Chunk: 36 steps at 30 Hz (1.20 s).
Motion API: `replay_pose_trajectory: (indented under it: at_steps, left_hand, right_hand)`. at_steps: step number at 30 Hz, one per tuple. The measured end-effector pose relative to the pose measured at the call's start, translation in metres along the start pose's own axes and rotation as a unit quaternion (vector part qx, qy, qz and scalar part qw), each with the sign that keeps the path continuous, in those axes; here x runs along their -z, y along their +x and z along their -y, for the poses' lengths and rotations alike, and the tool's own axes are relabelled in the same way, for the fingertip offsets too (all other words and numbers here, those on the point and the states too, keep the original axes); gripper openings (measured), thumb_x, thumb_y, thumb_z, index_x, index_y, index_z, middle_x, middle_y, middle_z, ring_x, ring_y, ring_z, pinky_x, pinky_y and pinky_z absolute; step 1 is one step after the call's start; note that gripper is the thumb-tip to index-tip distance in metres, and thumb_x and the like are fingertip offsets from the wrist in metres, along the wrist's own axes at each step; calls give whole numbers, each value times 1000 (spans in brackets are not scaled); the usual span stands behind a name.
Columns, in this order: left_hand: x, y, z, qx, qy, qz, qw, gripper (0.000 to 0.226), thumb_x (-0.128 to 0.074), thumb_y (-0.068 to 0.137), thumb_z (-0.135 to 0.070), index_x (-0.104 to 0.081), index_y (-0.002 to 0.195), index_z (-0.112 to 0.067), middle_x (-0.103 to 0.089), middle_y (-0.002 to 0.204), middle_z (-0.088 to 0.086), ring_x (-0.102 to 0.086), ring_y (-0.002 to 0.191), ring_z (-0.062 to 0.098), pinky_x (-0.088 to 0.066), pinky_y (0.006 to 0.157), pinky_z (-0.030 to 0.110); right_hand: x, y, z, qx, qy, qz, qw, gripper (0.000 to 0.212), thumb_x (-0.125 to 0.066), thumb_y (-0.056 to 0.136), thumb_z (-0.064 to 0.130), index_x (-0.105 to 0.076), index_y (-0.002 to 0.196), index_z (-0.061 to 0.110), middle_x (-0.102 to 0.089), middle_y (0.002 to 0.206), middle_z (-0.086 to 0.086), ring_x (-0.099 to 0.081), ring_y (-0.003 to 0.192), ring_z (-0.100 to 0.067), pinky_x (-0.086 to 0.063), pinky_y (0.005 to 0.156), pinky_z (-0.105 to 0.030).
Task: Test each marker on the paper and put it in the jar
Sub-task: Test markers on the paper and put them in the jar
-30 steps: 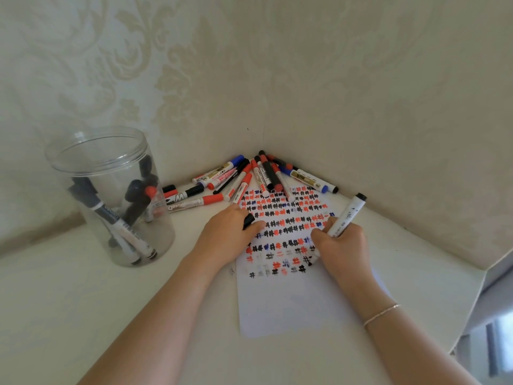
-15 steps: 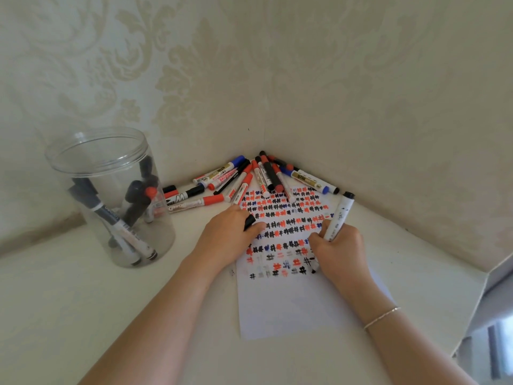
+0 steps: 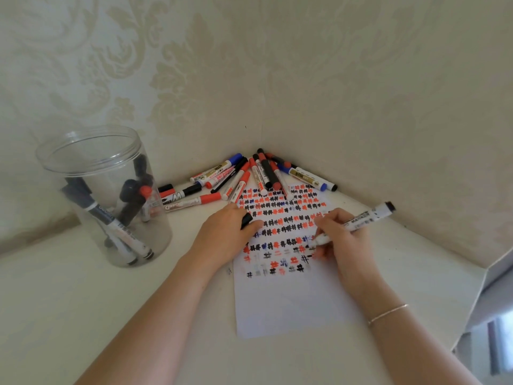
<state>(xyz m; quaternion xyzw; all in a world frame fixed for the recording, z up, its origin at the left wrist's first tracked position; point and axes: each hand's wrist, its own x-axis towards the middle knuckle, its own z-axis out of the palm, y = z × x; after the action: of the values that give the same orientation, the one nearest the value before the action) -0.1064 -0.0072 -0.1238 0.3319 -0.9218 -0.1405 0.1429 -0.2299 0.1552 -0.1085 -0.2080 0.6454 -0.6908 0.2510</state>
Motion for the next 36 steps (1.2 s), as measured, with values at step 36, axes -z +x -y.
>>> replay_pose_trajectory:
  at_steps: [36]
  left_hand:
    - [13,-19,-19,-77,-234,44,968,13,-53,94,-42,-59,96,-31,-62,79,-10,-52,63,0,-39,57,15]
  right_hand:
    - [-28,6,46,-30,138,114,983,14,-70,79,14,-64,82,1,-67,72,-9,-62,60,-19,-54,58,-26]
